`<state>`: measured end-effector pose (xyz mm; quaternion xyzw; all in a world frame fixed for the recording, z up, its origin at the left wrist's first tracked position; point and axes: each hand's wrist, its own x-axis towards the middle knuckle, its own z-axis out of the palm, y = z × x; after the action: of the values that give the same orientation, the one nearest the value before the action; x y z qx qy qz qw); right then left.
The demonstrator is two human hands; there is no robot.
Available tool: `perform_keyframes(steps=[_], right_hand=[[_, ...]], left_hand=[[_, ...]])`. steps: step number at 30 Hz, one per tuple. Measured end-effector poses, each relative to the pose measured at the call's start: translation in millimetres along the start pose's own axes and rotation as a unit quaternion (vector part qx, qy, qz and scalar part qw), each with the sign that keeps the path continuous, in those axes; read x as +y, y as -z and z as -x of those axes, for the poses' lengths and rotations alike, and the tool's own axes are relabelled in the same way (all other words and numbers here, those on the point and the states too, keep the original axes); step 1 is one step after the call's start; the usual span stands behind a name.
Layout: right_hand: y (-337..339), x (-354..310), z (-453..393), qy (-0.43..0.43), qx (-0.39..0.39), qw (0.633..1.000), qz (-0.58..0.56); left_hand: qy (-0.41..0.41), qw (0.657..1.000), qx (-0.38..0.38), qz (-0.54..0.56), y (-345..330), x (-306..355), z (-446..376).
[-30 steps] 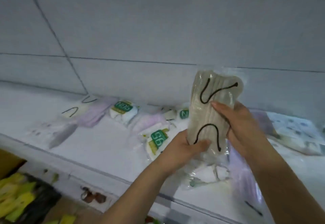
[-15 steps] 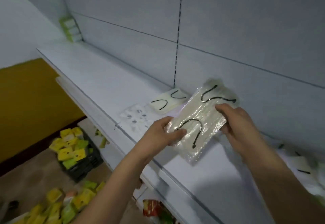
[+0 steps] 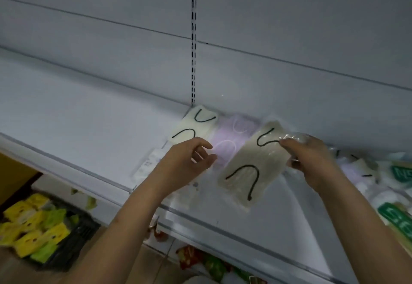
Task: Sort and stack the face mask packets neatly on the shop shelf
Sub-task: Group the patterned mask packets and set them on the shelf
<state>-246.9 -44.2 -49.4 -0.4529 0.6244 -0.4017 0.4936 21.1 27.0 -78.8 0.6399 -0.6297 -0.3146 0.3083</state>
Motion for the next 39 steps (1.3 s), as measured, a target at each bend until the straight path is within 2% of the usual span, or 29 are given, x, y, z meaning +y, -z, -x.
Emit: perform_keyframes(steps=[3, 7, 13, 18, 20, 22, 24, 26, 27, 30, 31, 32, 34, 36, 39], right_hand=[[23.8, 34.7, 20.9, -0.038, 0.069, 0.996, -0.05], [28.7, 62.3, 39.3, -0.069, 0.091, 0.992, -0.049], [30.4, 83.5, 60.5, -0.097, 0.128, 0.984, -0.077], [53.6, 98.8, 91.9, -0.168, 0.074, 0.982, -0.053], [57.6, 101.1, 100.9, -0.168, 0.058, 0.984, 0.011], [60.7, 101.8, 104.6, -0.133, 0.068, 0.969, 0.194], [62.1, 103.1, 105.4, -0.059, 0.102, 0.915, 0.386], [60.2, 101.6, 107.2, 0.049, 0.11, 0.87, 0.479], [58.9, 101.2, 106.6, 0.092, 0.082, 0.856, 0.501], [51.1, 102.1, 105.5, 0.125, -0.036, 0.849, 0.512], [49.2, 104.4, 104.1, 0.124, -0.051, 0.857, 0.497], [48.5, 103.7, 102.0, 0.13, -0.033, 0.872, 0.47], [54.5, 99.2, 90.5, 0.165, 0.052, 0.894, 0.412], [69.7, 92.0, 74.7, 0.187, 0.118, 0.866, 0.448], [94.2, 89.0, 59.0, 0.151, 0.164, 0.802, 0.554]], left_hand=[[-0.102, 0.993, -0.029, -0.052, -21.2, 1.6, 6.0], [-0.195, 0.964, -0.088, -0.16, -72.2, 24.9, 17.3], [-0.195, 0.938, -0.144, -0.249, -115.3, 22.6, 30.5], [-0.219, 0.911, -0.197, -0.29, -111.2, 15.8, 17.1], [-0.237, 0.9, -0.227, -0.288, -107.7, 19.2, 12.6], [-0.24, 0.891, -0.264, -0.28, -104.5, 24.0, 6.5], [-0.241, 0.883, -0.291, -0.278, -102.7, 27.3, 1.2], [-0.244, 0.874, -0.309, -0.285, -101.4, 29.4, -1.9], [-0.245, 0.871, -0.313, -0.29, -100.7, 29.7, -2.8], [-0.248, 0.861, -0.319, -0.309, -99.7, 29.9, -3.1], [-0.245, 0.859, -0.322, -0.312, -99.5, 30.3, -2.6], [-0.244, 0.86, -0.325, -0.31, -98.7, 32.2, -1.8], [-0.243, 0.873, -0.308, -0.29, -97.9, 39.7, -2.3], [-0.253, 0.898, -0.251, -0.256, -99.6, 49.2, -6.8], [-0.309, 0.921, -0.117, -0.206, -109.7, 60.4, -25.9]])
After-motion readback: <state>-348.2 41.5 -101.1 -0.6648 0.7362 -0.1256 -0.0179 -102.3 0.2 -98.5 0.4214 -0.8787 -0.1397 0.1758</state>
